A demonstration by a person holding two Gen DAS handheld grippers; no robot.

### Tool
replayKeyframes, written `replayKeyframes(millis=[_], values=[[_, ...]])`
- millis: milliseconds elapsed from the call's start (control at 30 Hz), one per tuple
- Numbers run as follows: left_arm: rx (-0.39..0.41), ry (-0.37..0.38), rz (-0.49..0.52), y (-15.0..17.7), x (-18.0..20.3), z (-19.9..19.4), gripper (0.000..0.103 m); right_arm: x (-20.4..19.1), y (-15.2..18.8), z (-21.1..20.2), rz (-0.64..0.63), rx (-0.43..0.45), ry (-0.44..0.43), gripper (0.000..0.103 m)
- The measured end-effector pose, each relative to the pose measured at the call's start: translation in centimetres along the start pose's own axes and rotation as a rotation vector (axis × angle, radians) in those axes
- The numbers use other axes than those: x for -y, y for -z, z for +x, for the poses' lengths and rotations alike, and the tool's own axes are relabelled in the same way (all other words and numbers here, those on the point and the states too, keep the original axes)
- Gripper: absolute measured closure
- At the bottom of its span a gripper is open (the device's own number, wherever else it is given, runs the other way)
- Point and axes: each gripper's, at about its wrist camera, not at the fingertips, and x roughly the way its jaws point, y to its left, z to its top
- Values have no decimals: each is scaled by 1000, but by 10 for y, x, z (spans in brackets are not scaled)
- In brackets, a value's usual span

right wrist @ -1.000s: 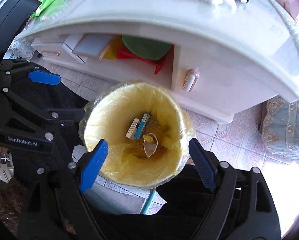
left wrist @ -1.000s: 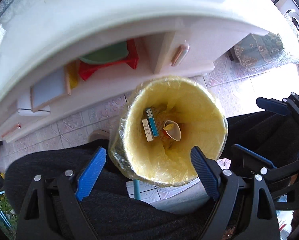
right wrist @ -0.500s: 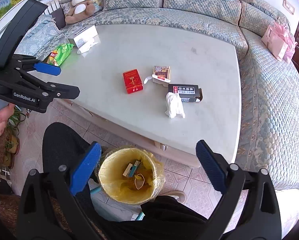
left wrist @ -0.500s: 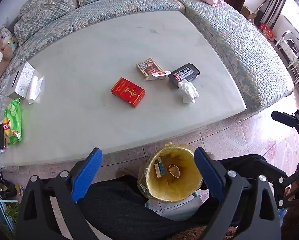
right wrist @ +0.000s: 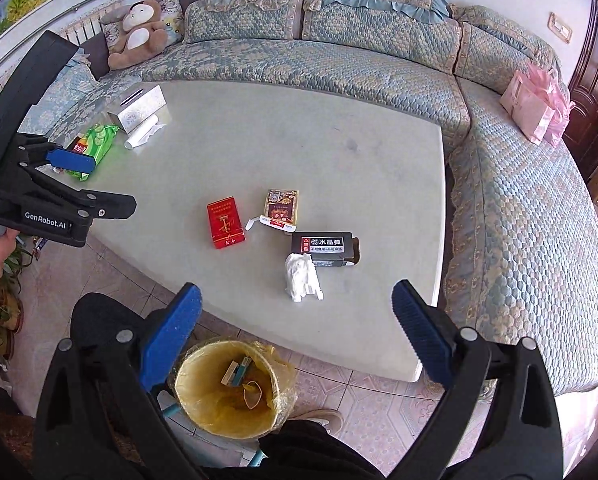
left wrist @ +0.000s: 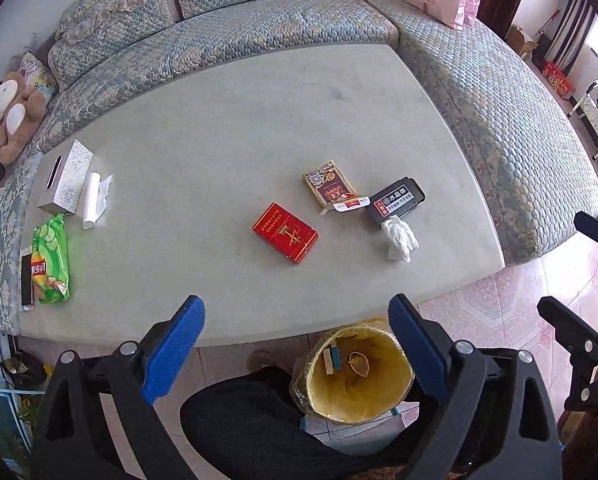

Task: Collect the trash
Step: 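Move both tools back over the table toward the red pack and tissue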

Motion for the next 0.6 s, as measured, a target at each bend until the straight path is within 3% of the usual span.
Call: replayKeyframes(millis=[600], values=[[-103, -5, -68, -43, -17, 84, 12, 16, -18, 73, -7, -87, -5, 9]])
